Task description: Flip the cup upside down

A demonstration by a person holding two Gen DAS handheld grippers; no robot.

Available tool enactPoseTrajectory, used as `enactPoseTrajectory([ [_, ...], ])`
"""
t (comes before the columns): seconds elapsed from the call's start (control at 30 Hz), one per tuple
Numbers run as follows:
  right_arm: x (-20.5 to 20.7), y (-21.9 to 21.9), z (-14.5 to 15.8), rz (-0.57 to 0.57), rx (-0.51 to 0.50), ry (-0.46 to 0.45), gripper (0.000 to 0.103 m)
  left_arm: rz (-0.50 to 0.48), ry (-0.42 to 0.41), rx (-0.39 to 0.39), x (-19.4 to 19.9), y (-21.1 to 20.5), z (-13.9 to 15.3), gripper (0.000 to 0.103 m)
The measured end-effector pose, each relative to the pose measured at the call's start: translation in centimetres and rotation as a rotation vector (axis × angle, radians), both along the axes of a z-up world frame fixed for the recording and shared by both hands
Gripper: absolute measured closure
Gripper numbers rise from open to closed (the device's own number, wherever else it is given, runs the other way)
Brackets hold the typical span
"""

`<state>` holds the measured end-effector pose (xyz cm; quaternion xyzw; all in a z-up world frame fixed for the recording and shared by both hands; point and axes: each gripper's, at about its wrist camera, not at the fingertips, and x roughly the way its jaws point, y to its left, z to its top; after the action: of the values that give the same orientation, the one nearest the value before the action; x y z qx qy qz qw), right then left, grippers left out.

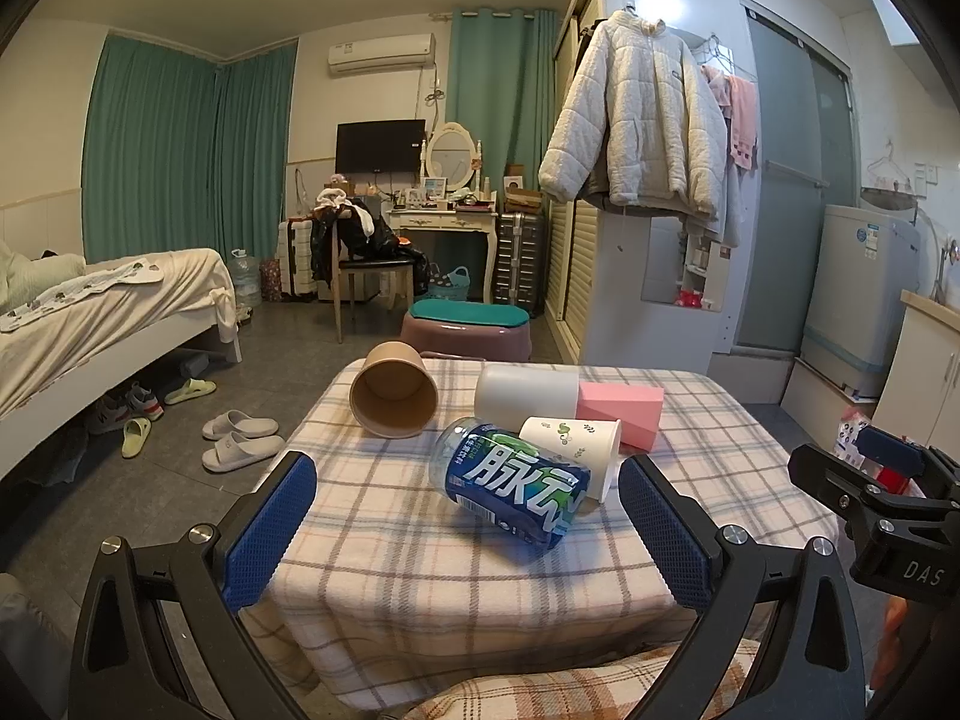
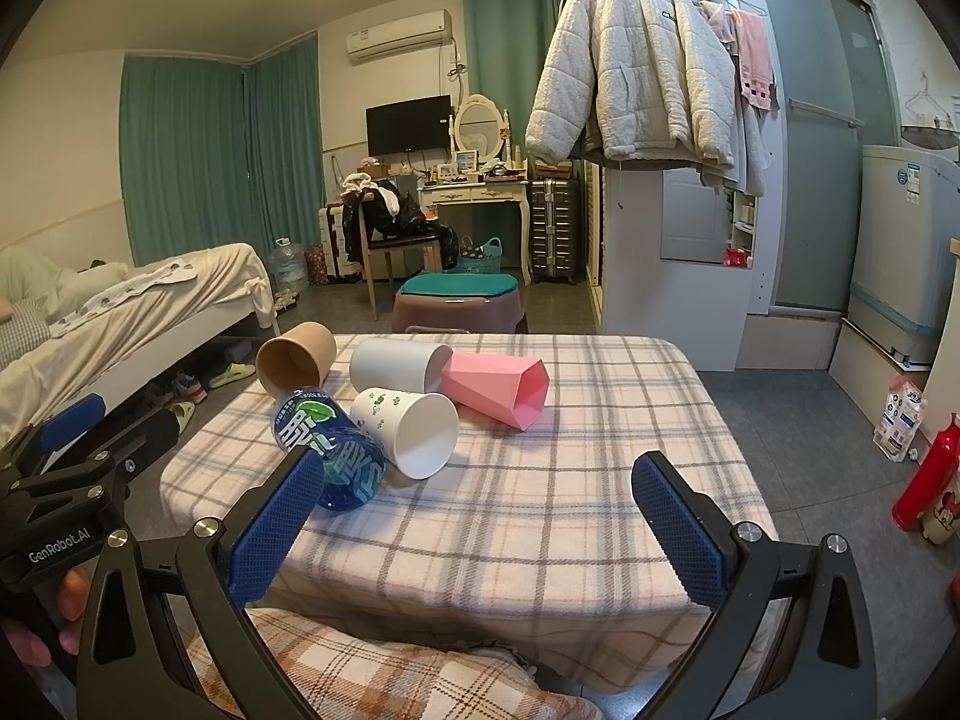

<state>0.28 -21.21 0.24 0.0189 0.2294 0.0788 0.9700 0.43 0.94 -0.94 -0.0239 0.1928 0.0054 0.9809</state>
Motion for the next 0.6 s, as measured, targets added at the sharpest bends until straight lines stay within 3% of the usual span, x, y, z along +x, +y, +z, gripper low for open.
enactPoseTrajectory([
  [0.6, 0.04, 0.00, 0.06, 0.002, 0.000, 0.000, 0.000, 0.001, 0.001, -0.001, 0.01, -0.02, 0.04, 0.000],
])
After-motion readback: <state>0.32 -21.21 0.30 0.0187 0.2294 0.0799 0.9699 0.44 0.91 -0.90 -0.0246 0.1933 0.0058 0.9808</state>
